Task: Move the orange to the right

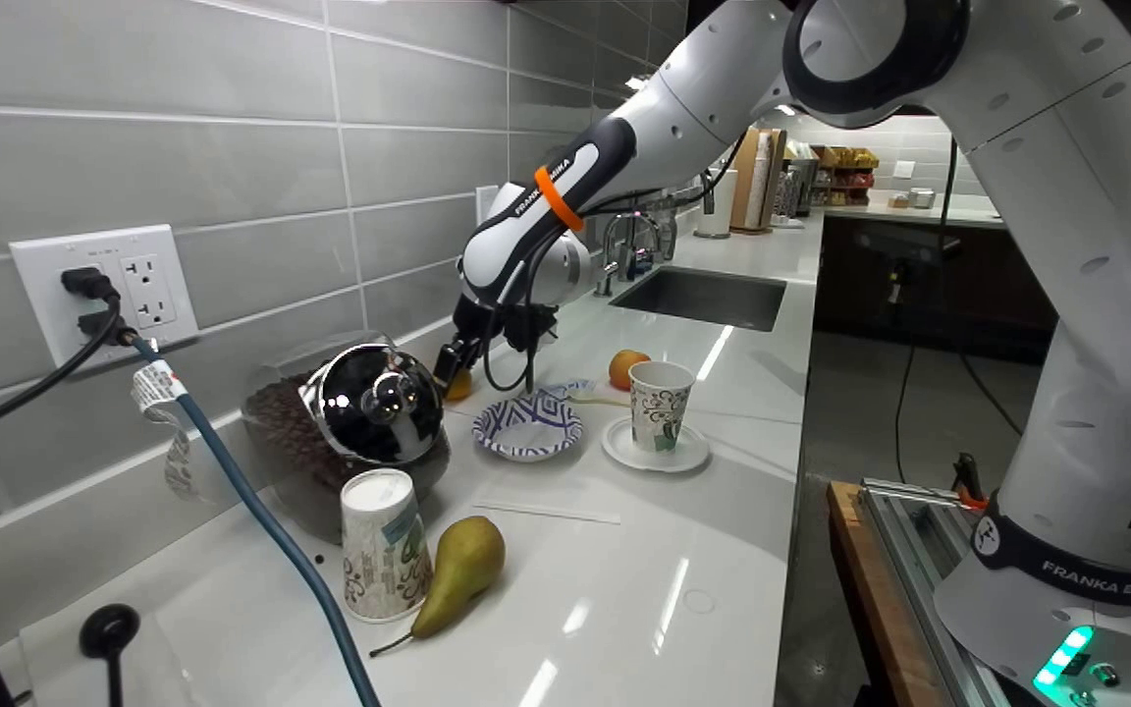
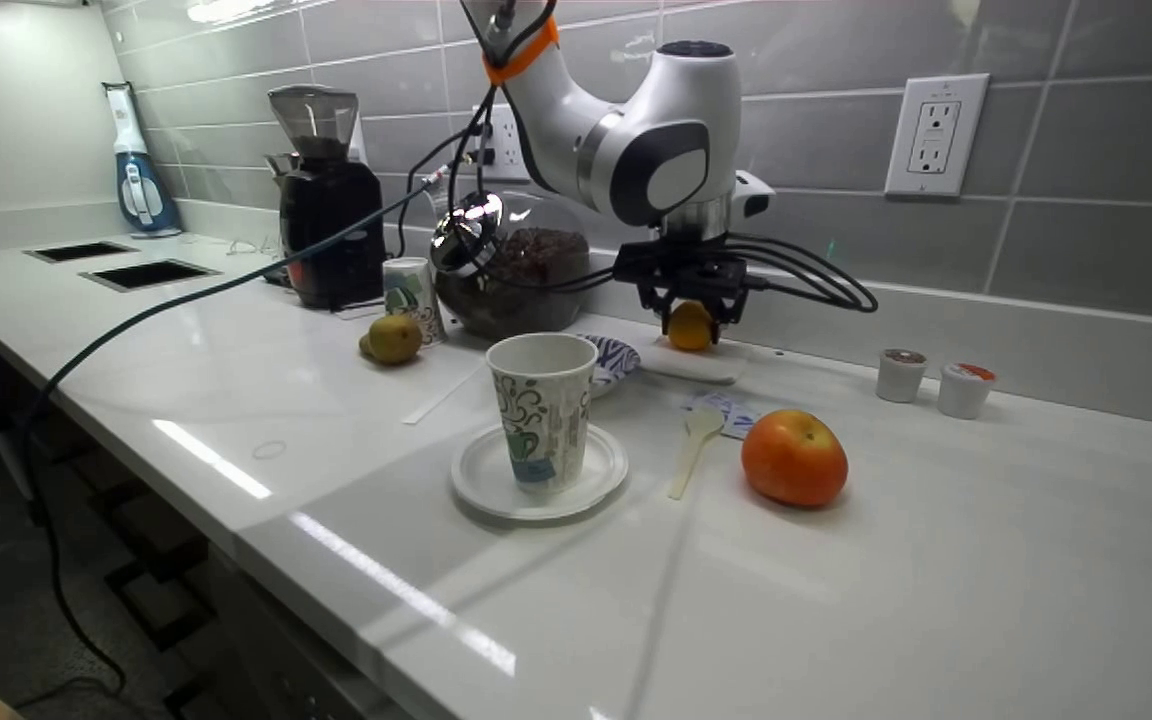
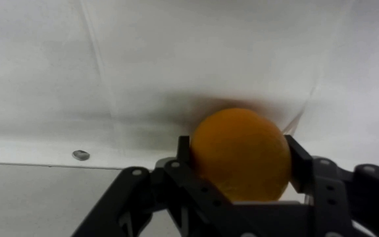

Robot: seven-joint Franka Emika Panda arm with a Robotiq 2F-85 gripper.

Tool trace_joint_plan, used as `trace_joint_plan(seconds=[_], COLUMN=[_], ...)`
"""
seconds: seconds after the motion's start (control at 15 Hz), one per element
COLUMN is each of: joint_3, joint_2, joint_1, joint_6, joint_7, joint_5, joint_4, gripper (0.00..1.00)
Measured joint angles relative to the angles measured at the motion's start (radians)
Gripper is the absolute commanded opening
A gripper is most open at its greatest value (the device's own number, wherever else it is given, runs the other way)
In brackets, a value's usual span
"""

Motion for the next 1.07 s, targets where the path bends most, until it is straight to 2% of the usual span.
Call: trace_joint_plan(seconds=[0.4, 1.07], joint_3=[0.0, 0.012], joint_2=[0.0, -0.002], joint_1=[0.0, 0.0], joint_6=[0.0, 0.005], joint_7=[0.0, 0.002], joint_5=[-0.005, -0.005], joint_4=[0.002, 0.002], gripper=[0.6, 0.56])
